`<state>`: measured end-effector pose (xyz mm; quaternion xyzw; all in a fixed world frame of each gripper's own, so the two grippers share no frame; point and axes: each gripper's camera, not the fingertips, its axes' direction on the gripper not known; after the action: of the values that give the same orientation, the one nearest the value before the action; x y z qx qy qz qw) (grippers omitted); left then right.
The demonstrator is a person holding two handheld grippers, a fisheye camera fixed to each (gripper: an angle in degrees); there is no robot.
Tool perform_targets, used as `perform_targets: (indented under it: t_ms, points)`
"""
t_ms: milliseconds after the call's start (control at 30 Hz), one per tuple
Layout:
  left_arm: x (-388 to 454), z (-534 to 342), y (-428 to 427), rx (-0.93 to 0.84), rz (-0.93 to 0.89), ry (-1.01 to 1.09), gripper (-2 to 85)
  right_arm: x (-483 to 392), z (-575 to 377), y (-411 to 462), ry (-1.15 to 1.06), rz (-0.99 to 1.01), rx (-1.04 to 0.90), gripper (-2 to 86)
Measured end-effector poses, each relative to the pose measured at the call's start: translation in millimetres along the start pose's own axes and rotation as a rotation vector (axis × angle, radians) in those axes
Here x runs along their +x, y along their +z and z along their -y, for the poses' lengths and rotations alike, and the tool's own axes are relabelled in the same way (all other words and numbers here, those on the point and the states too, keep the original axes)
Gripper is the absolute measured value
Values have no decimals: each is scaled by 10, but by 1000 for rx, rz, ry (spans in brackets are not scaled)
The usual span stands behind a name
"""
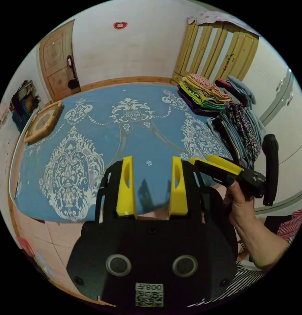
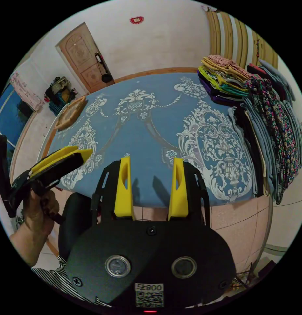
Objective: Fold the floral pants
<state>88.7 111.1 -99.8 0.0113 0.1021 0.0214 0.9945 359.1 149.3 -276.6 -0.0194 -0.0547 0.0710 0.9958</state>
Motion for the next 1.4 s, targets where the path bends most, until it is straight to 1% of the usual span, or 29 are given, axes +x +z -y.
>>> perform_targets:
  t_ms: [33, 100, 300, 433, 567, 767, 967, 1233, 1400]
  points:
    - [9, 8, 13, 6, -11, 5, 158, 195, 25, -86, 14, -13, 11, 173]
    - [46, 43, 79, 20, -90, 34, 156, 514, 64, -249, 43, -35, 44, 165]
    - [202, 159, 307, 2, -225, 83, 157, 1691, 289, -972, 173, -91, 219, 140]
    - [357, 262, 463, -27, -264, 134, 161, 2460, 491, -1448, 255, -115, 331, 139]
    - [529, 394, 667, -64, -253, 179, 164, 3032, 730, -1792, 269, -179, 375, 146]
    - [737, 642, 1019, -117, -268, 162, 165, 3611, 1131, -2127, 214, -270, 400, 139]
    - [1043, 940, 1324, -128, -295, 177, 163, 4160, 1377, -2321, 202, -325, 374, 121]
    - [1376, 1233, 1664, -157, -327, 189, 151, 4964, 1404, -2714, 251, -341, 371, 67]
    - [1534, 1409, 1784, -154, -328, 187, 146, 5401, 1295, -3060, 284, -267, 407, 26]
